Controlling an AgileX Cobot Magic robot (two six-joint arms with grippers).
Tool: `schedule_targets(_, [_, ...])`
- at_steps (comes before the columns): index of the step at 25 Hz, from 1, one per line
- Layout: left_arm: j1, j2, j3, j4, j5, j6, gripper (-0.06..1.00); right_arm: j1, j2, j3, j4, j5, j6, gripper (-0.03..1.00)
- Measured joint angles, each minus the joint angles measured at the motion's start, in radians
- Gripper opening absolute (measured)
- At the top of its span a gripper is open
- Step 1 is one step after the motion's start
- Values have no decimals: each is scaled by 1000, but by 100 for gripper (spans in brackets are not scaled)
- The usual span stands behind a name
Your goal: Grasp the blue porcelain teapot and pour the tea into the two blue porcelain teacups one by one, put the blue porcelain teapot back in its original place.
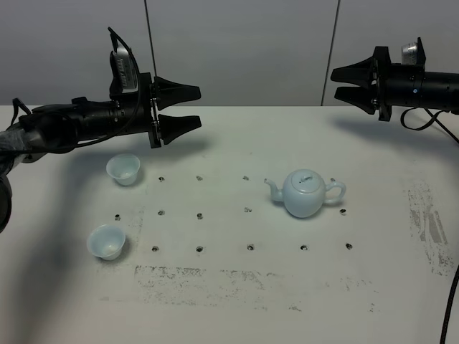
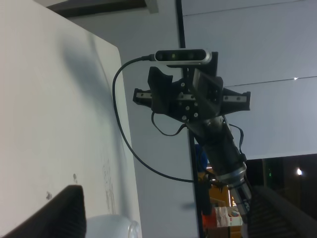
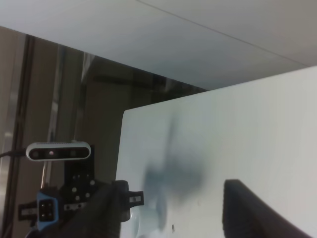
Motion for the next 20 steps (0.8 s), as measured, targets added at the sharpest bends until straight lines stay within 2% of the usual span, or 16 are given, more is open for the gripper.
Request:
schedule_targets(11, [0, 0, 0, 0, 0, 0, 72, 0, 0, 0, 0, 0, 1, 48])
schedule_targets(14, [0, 0, -24, 16, 0, 30, 72, 0, 3, -20, -7, 0, -18, 48])
schedule_targets(17, [0, 0, -126, 114, 3, 40, 72, 0, 5, -105, -54, 0, -35, 48])
schedule_targets(20, [-1, -2, -293, 287, -8, 4, 72, 0, 4, -248, -199, 0, -41, 48])
